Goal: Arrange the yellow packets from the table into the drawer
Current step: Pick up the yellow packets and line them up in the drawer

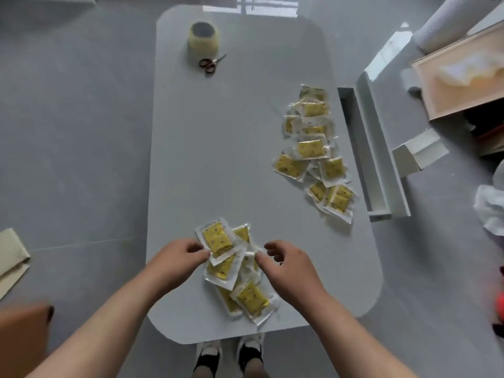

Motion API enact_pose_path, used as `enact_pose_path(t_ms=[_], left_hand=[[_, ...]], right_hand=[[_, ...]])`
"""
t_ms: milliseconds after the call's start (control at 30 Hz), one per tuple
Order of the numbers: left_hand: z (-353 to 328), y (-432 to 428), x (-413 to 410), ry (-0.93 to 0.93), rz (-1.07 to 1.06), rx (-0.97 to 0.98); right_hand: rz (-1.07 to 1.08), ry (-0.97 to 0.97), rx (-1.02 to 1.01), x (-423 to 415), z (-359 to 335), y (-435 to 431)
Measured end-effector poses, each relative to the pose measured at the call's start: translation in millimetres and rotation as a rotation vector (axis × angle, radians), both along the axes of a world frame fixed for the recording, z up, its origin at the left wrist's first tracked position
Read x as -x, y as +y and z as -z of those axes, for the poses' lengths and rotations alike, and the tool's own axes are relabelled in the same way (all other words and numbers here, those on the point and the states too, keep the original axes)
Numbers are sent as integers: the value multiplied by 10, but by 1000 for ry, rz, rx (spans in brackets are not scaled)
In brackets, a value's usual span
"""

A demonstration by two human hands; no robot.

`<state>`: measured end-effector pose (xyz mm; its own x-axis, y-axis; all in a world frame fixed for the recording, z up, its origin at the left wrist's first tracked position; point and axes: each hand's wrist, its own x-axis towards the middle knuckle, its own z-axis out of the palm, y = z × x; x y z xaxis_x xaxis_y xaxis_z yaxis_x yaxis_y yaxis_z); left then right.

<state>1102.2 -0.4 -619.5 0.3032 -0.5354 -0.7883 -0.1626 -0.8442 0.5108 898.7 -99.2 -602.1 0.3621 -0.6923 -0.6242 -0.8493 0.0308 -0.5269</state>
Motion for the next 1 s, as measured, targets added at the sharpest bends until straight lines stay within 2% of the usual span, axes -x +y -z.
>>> enact_pose_path(t_ms=[100,167,333,500,600,667,867,1000], left_hand=[[618,-104,32,193,-288,-163],[988,-166,55,211,-413,-217],[1596,-321,186,97,-635,-166],[1850,-552,392,-281,-587,-269],[1891,-626,476,-414,-504,-213],[1958,-621,460,-430,-484,-169],[2117,-434,181,-368,-541,72],[2101,-252,-32,-253,-734,195]], right_hand=[[35,2,-19,-47,529,14],[47,0,-25,-45,829,35],[102,11,-30,-4,1324,163],[188,-56,-77,-67,1584,328],[233,-50,-38,-150,1673,402],[275,-27,-4,-221,1705,453],[302,138,-40,-468,1861,624],[331,229,-46,-596,1921,648]])
